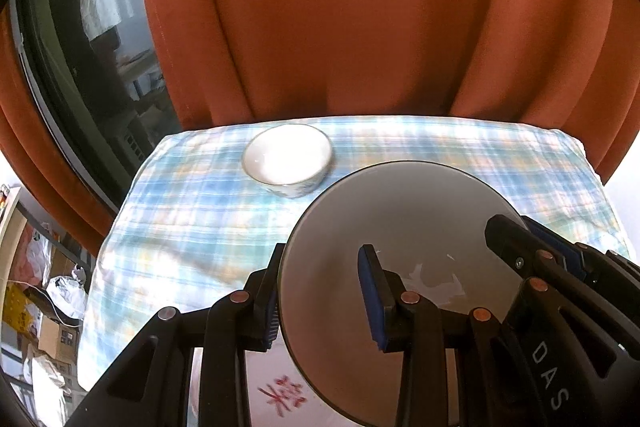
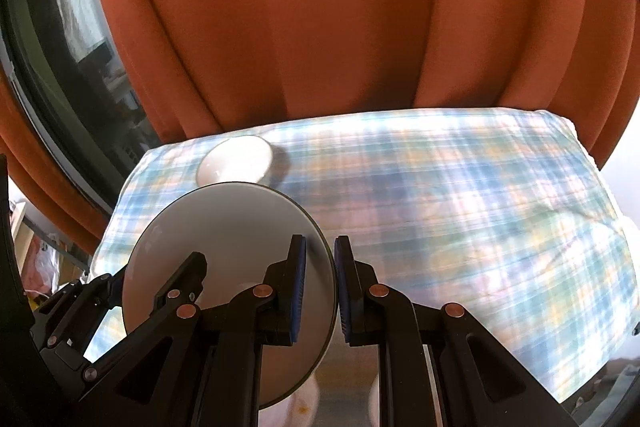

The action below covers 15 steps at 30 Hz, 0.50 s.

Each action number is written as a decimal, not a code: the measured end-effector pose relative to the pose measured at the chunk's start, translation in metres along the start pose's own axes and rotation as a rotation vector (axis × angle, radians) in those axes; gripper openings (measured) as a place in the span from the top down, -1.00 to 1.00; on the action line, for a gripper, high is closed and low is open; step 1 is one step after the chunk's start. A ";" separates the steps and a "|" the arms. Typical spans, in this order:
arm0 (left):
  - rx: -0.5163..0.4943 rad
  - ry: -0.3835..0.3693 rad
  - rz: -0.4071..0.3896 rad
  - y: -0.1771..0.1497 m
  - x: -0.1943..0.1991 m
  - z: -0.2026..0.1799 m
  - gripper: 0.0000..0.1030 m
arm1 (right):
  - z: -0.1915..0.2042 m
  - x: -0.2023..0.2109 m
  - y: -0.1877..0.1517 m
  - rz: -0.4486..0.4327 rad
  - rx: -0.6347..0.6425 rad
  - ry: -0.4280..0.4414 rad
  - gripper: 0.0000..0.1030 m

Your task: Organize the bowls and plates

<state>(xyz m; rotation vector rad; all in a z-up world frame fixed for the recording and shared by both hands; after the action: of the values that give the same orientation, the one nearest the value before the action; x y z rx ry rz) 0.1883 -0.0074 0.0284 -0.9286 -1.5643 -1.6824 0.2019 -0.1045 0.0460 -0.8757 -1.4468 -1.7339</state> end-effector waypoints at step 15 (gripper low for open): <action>-0.049 -0.031 0.019 -0.033 0.006 -0.084 0.33 | -0.094 0.023 -0.037 -0.003 -0.039 -0.020 0.65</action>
<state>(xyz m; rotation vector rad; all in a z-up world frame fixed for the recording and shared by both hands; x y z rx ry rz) 0.1521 -0.0889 0.0126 -0.9963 -1.5361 -1.7077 0.1530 -0.1948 0.0325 -0.9144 -1.4316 -1.7658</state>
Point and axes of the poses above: each gripper's, at about its wrist camera, not at the fingertips, and x roughly against the way its jaws point, z to its left, y to its top, the point moved 4 cm from there along -x, roughly the way its jaws point, and after that the axes turned 7 degrees about z, right-handed, at the moved point
